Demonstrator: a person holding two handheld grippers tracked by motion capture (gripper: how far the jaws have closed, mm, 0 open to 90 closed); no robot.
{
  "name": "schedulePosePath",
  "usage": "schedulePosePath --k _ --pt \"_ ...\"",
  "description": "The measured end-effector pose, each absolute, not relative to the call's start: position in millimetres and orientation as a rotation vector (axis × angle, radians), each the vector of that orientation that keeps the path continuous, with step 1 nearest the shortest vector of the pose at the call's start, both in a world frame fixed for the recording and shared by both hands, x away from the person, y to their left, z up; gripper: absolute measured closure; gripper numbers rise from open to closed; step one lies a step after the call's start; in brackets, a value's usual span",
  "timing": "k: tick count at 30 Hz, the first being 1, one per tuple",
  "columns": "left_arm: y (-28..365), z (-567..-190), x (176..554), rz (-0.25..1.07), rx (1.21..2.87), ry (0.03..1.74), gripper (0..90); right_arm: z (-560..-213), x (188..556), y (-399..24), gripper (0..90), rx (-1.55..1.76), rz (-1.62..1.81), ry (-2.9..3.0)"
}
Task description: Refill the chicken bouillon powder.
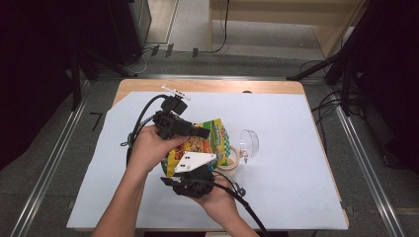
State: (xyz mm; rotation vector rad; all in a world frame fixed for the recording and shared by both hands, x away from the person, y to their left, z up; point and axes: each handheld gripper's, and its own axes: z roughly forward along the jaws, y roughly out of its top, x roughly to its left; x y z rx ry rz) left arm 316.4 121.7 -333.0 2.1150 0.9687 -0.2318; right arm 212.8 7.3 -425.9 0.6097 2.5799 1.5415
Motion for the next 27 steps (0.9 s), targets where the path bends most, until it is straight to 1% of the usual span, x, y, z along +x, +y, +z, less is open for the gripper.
schedulePosePath --k 2,5,14,27 --pt "122.7 -334.9 318.0 -0.244 2.11 0.978 74.7 -426.1 212.3 7.5 73.5 0.607 1.523 2.581" --pt "125.9 -337.3 321.7 -0.301 2.081 1.02 75.4 -425.4 210.4 7.9 73.1 0.611 1.5 2.583" --pt "126.7 -334.3 323.1 -0.264 2.096 1.028 75.0 -422.3 211.5 12.6 72.8 0.618 1.487 2.57" --pt "127.1 -330.1 325.1 -0.263 2.081 1.023 74.5 -418.0 213.5 14.8 72.8 0.671 1.483 2.568"
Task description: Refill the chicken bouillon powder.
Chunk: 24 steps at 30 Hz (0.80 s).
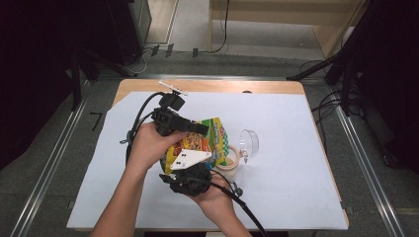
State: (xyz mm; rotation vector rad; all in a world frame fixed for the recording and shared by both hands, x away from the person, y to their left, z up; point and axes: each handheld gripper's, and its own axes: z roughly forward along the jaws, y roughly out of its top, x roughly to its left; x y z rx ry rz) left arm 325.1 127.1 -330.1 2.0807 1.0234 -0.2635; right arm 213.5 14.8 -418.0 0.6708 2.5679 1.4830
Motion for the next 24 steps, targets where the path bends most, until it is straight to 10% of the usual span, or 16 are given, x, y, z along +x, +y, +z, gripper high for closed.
schedulePosePath --k 24 --pt "116 -322 317 -0.244 2.132 0.964 76.4 -425 209 16 73.0 0.746 1.558 2.493"
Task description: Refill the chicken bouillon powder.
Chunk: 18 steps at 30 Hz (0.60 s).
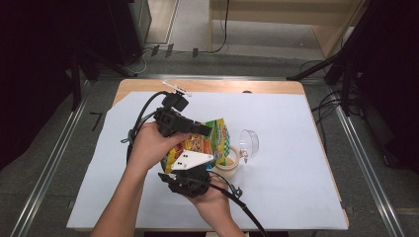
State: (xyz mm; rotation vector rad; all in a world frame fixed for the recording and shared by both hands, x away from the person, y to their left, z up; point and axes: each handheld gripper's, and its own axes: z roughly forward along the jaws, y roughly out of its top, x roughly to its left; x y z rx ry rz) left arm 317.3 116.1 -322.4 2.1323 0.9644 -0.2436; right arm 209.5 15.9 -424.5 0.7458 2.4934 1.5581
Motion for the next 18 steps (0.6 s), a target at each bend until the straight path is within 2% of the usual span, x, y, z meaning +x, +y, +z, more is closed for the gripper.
schedulePosePath --k 18 --pt "114.4 -317.3 312.3 -0.181 2.145 0.971 80.0 -427.7 212.6 18.0 71.4 0.771 1.612 2.447"
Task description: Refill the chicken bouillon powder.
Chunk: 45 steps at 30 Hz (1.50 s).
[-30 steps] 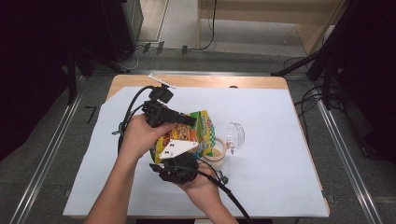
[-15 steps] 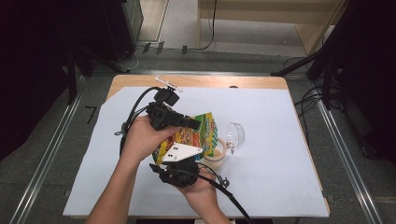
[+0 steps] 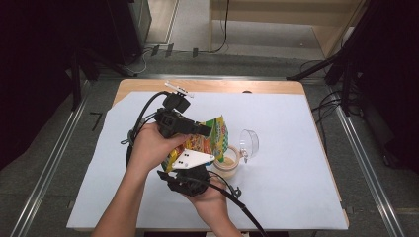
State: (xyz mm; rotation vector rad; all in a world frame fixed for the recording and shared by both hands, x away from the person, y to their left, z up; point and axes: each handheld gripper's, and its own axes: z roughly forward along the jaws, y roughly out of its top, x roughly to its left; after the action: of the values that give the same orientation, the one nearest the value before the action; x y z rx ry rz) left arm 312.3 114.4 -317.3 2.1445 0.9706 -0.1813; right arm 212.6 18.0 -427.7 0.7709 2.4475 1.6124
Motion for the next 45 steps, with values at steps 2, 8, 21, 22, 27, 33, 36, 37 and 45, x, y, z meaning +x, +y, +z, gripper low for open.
schedulePosePath --k 2,8,21,22,27,33,36,37,45 --pt "115.2 -317.5 312.9 -0.179 2.139 0.979 79.9 -426.9 213.1 18.3 71.3 0.767 1.604 2.452" --pt "115.8 -316.9 313.0 -0.182 2.138 0.973 79.8 -426.3 213.4 19.1 71.3 0.77 1.606 2.448" --pt "117.1 -318.2 314.5 -0.205 2.128 0.978 79.6 -426.7 213.4 19.3 71.2 0.77 1.604 2.448" --pt "117.2 -318.1 314.5 -0.206 2.128 0.981 79.6 -426.7 213.4 19.4 71.2 0.768 1.604 2.448" --pt "119.0 -319.1 316.1 -0.225 2.12 0.985 79.6 -427.2 213.5 20.3 71.2 0.764 1.597 2.447" --pt "119.9 -319.8 317.1 -0.239 2.114 0.987 79.4 -427.2 213.4 20.4 71.2 0.765 1.595 2.448" --pt "119.6 -319.6 317.0 -0.235 2.116 0.984 79.3 -427.0 213.2 20.4 71.2 0.765 1.596 2.446" --pt "119.6 -319.7 317.1 -0.235 2.115 0.984 79.3 -427.0 213.3 20.3 71.2 0.765 1.597 2.446" --pt "121.8 -320.3 318.6 -0.243 2.105 0.992 79.2 -426.7 213.5 20.6 71.1 0.764 1.595 2.447"
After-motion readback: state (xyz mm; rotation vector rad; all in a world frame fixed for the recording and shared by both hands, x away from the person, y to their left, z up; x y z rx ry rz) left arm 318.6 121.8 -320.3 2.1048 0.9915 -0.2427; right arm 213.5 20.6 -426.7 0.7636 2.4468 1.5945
